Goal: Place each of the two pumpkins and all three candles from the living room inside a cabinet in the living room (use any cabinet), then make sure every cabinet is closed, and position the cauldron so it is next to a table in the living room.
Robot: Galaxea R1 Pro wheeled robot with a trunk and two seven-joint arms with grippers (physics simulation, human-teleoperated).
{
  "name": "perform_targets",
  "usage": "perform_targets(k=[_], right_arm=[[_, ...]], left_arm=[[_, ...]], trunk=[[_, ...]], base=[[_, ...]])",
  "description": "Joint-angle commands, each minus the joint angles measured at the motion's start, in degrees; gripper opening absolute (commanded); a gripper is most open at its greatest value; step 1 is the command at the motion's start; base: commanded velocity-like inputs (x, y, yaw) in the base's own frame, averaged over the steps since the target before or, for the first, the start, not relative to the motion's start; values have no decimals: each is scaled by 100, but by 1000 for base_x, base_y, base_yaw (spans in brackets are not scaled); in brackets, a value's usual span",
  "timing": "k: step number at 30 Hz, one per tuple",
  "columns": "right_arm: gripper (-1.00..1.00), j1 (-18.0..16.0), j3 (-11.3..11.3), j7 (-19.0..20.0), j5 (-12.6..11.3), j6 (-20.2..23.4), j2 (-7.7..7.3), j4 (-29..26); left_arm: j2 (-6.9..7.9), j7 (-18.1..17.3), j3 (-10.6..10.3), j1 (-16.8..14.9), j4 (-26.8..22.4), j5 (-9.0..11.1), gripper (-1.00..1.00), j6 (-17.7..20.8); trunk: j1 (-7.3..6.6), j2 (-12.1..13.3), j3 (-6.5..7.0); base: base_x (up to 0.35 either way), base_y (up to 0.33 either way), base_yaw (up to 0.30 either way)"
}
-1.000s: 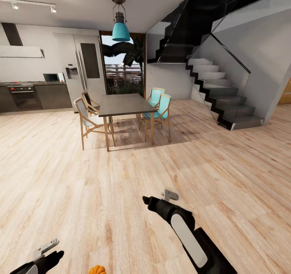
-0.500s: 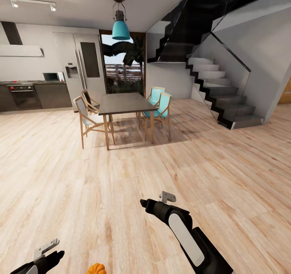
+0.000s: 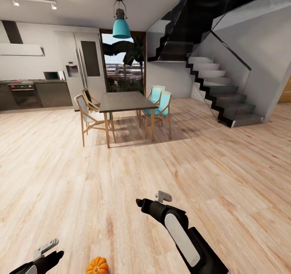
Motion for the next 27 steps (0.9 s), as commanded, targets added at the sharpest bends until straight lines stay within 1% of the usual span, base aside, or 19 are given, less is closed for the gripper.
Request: perform_targets(k=[1, 3, 6, 8, 11, 17, 22, 24, 25, 26, 27], right_arm=[[100, 1, 2, -1, 11, -2, 37, 5], [100, 0, 5, -5, 83, -5, 87, 12], [100, -1, 0, -10, 319, -7, 150, 21], [100, -1, -1, -11, 387, -9, 175, 29], [100, 1, -2, -12, 422, -13, 190, 31], [100, -1, 4, -34, 437, -16, 201, 3], [100, 4, 12, -49, 442, -9, 202, -30], [100, 6, 164, -59, 443, -12, 202, -174], [100, 6, 215, -64, 443, -14, 200, -214], [100, 7, 366, -73, 443, -22, 194, -340], [100, 9, 439, -79, 443, -28, 190, -412]], left_arm=[[1, -1, 0, 0, 0, 4, 100, 1], [3, -3, 6, 0, -1, 12, 100, 6], [3, 0, 16, 0, 6, 21, 100, 6], [-2, -5, 22, 0, 7, 23, 100, 7], [1, -7, 25, 0, 8, 23, 100, 43], [-18, -9, 48, 0, 8, 26, 100, 430], [3, -8, 48, -36, -114, 24, 100, 583], [9, 3, 54, -200, -292, 52, 100, 884], [10, 4, 55, -235, -314, 61, 100, 957], [11, 5, 94, -346, -355, 95, 100, 1133], [11, 4, 173, -398, -368, 128, 100, 1204]], trunk=[[23, -42, -18], [67, -122, -54], [132, -242, -107], [176, -322, -143], [242, -443, -197], [374, -683, -305], [484, -884, -394], [528, -964, -430], [550, -1004, -448], [572, -1044, -466], [594, -1084, -484]], base=[[-47, 27, 0], [-22, 12, 71], [-8, 4, 211], [-2, 1, 199], [-1, 0, 71], [0, 0, 12], [0, 0, 1], [0, 0, 0], [0, 0, 0], [0, 0, 0], [0, 0, 0]])
